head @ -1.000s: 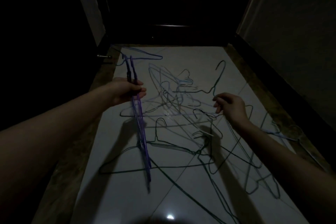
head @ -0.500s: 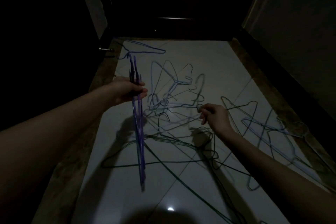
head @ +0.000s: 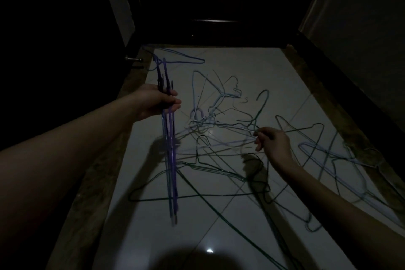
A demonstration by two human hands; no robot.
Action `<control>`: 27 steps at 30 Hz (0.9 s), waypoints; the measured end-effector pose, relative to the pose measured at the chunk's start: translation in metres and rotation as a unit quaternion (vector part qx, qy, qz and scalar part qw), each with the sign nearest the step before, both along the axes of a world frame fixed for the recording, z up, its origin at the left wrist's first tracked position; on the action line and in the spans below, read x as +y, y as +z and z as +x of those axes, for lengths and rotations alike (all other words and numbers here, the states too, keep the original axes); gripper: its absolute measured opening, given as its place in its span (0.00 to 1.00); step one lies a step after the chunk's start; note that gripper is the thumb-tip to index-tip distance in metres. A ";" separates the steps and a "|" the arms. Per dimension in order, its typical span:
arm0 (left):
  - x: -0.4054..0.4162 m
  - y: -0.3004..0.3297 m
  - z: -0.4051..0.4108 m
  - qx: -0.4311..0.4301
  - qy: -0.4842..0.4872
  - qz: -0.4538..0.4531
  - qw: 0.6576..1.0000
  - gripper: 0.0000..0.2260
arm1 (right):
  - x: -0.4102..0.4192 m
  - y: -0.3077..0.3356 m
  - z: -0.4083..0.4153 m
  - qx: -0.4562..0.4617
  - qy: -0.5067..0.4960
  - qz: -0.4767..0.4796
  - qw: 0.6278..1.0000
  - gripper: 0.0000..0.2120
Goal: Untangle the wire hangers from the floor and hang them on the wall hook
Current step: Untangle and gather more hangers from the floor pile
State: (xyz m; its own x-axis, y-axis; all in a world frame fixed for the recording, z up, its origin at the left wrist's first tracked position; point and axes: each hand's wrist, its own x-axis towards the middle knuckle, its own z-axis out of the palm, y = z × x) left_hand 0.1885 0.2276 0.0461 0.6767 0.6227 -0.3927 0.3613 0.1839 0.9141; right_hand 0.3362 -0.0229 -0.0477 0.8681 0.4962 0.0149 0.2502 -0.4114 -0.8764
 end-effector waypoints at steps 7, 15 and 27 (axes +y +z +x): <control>0.010 0.003 -0.019 0.001 0.006 0.026 1.000 0.09 | 0.008 -0.015 -0.012 0.026 -0.068 0.032 0.997 0.09; 0.018 0.013 -0.044 0.007 0.042 0.033 0.999 0.09 | 0.028 -0.017 -0.046 0.002 0.011 0.002 1.000 0.09; 0.037 0.002 -0.079 0.013 0.041 0.036 0.998 0.08 | 0.079 -0.015 -0.089 0.022 0.122 -0.009 0.992 0.10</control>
